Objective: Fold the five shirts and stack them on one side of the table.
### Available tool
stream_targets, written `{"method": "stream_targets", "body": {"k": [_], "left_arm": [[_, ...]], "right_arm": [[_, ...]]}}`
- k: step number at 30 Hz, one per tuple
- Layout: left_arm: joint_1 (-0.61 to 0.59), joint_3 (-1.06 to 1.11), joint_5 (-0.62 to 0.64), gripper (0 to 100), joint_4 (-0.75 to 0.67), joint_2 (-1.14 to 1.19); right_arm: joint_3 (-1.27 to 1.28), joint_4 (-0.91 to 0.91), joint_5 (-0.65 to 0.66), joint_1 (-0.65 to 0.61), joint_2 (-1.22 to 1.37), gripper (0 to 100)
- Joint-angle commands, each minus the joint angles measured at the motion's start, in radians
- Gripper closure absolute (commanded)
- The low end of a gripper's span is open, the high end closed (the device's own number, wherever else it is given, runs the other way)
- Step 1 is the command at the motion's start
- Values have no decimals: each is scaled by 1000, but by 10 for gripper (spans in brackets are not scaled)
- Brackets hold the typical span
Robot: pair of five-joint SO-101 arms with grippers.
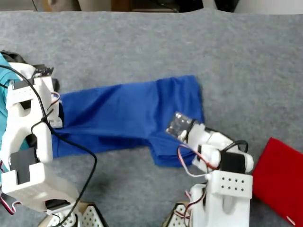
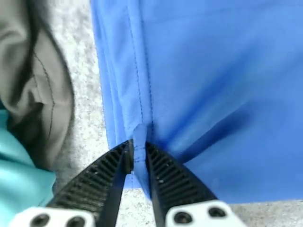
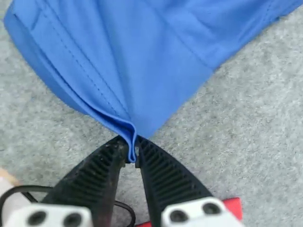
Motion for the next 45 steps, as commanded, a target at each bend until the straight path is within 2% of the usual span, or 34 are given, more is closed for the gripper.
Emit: {"method": "stream_targets", "body": {"k": [1,11,15,24,30,42,45], "left_arm": [[15,-5,-6,980,15,-7],[60,117,-2,980,-12,-7],[35,132,-3,980,-77,-7],[-20,87,-9,980,-80,-7],[-21,112,-94,980,-78,-7],[-34,117,-107,976,-71,-5],[-31,107,-158,960,-35,-7]], "right_arm": [[5,2,25,15,-13,993],[1,2,26,15,-13,993],[5,6,26,13,-13,993],[-1,9,43,8,-13,993],[5,9,48,8,-15,993],[4,11,49,8,-15,988],[1,15,49,8,-15,931]]}}
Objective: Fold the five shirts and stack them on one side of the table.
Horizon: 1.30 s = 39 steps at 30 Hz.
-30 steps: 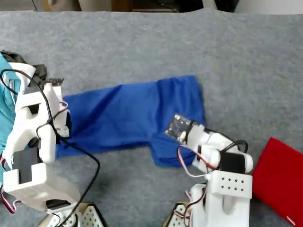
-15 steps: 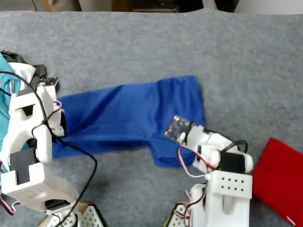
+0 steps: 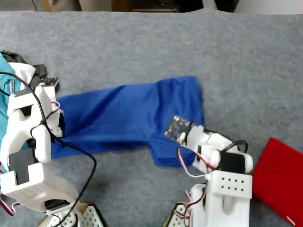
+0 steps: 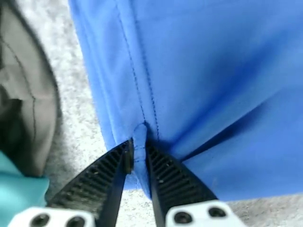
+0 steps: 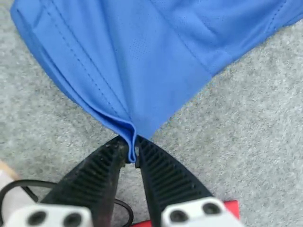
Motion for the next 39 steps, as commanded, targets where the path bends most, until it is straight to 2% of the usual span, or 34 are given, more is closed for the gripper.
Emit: {"method": "stream_targets", "body": {"k": [1,5,12,17,19,22,23,25,28,33,36,39], "left_arm": [[-3,-21,-64,940,58,-7],[-9,-34,-115,853,137,-8],[-23,-186,-138,850,276,-8],[-121,-379,-135,857,285,-7],[-149,-440,-138,881,285,-7],[-167,-502,-135,910,285,-7],[-166,-514,-130,916,285,-7],[-141,-520,-72,932,282,1],[-51,-519,117,966,279,4],[147,-519,350,979,279,4],[227,-509,422,979,278,4],[250,-473,442,979,276,4]], "right_arm": [[-8,8,12,8,-13,905],[-16,31,58,8,-13,825],[-76,31,57,10,-13,817],[-108,48,55,15,-13,818],[-134,61,55,15,-13,854],[-163,58,52,15,-13,998],[-173,49,51,15,-12,981],[-185,-18,6,8,-2,977],[-203,-118,-49,-41,45,977],[-329,-238,-204,-124,286,978],[-441,-315,-282,-130,476,979],[-558,-362,-353,-130,668,979]]}}
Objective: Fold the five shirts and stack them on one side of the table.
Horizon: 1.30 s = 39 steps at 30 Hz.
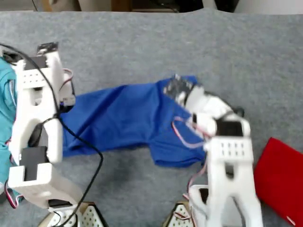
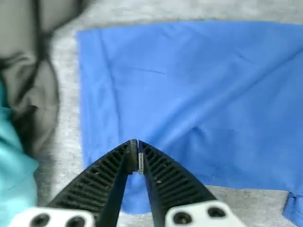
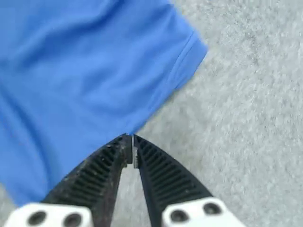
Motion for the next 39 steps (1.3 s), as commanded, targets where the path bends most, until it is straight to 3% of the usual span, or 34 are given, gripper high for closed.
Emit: {"method": "stream_targets", "body": {"k": [1,5,10,18,24,30,39], "left_arm": [[26,18,28,979,0,-7],[17,138,25,979,-11,-7],[17,247,25,979,-132,-7],[-69,344,25,979,-310,12],[-153,331,25,979,-396,179],[-233,133,23,979,-301,314],[-356,-69,-78,980,-195,397]], "right_arm": [[-166,-74,-83,-10,220,979],[-208,-187,-132,-8,429,979],[-262,-304,-201,-21,619,979],[-424,-232,-203,-18,845,979],[-501,-158,-180,-18,909,979],[-503,-158,-161,12,909,980],[-503,-164,-110,18,915,980]]}}
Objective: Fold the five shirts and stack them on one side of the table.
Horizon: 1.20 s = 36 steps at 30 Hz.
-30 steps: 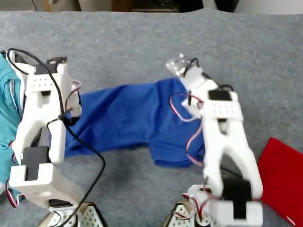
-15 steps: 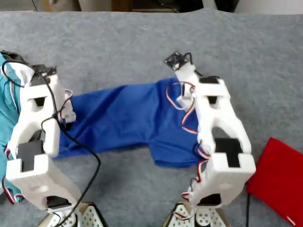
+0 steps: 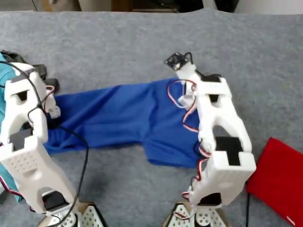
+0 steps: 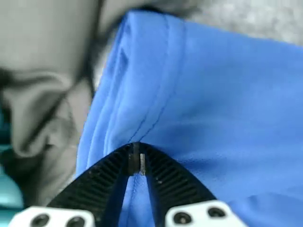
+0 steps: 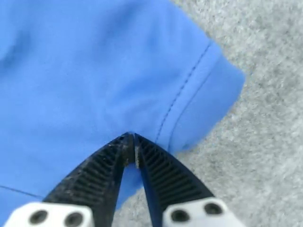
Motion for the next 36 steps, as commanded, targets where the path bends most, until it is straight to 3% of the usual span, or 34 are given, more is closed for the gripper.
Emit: {"method": "stream_targets", "body": {"k": [1,10,20,25,36], "left_arm": [[-77,-95,-46,980,46,5],[-54,-354,-51,980,252,5],[61,-560,-43,980,396,5],[135,-549,9,980,293,47],[106,-542,8,980,97,315]], "right_arm": [[-48,2,26,13,-1,980],[-54,6,26,10,10,980],[67,101,11,-70,-443,991],[154,98,-12,-127,-558,990],[220,23,-8,-79,-271,992]]}}
